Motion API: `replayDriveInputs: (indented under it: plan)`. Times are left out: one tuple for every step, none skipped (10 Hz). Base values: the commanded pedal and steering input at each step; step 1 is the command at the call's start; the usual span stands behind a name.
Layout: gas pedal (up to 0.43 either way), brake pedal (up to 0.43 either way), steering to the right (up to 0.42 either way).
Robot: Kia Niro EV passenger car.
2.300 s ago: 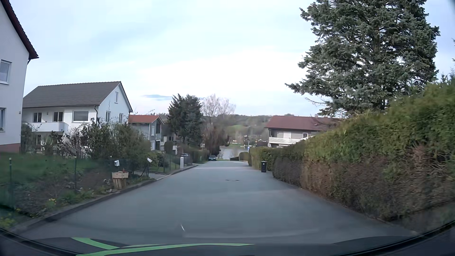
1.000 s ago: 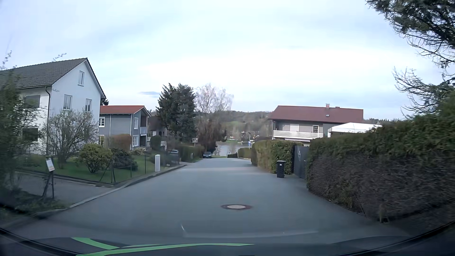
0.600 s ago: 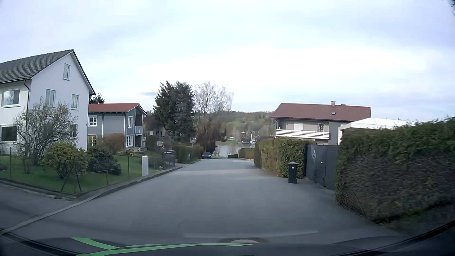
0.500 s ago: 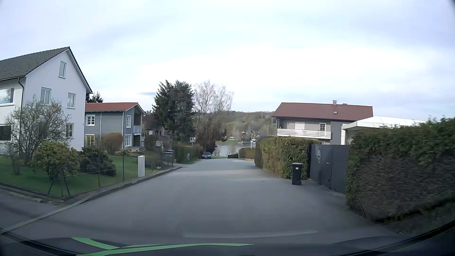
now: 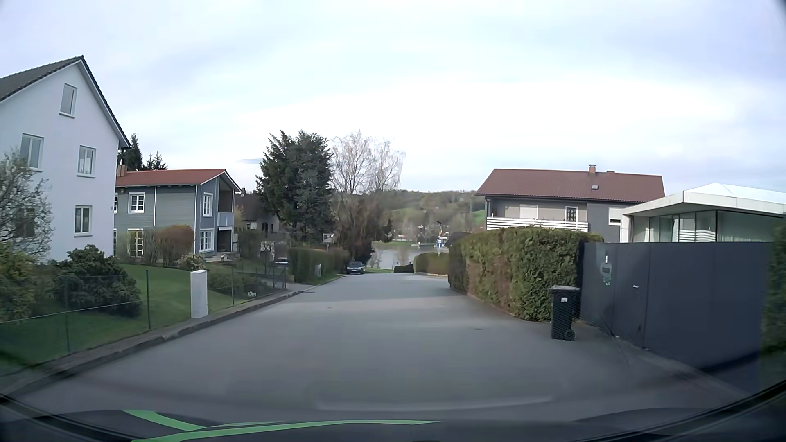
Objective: Follow the waypoints while adhering to traffic rules and regulations
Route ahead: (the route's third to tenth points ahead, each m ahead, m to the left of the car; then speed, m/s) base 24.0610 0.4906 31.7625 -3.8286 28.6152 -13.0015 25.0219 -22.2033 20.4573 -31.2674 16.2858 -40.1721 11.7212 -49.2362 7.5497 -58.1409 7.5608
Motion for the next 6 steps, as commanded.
replayDriveInputs:
  plan:
    - [0.000,0.140,-0.001]
    - [0.000,0.152,-0.001]
    - [0.000,0.159,-0.001]
    - [0.000,0.171,-0.001]
    - [0.000,0.183,-0.001]
    - [0.000,0.189,0.000]
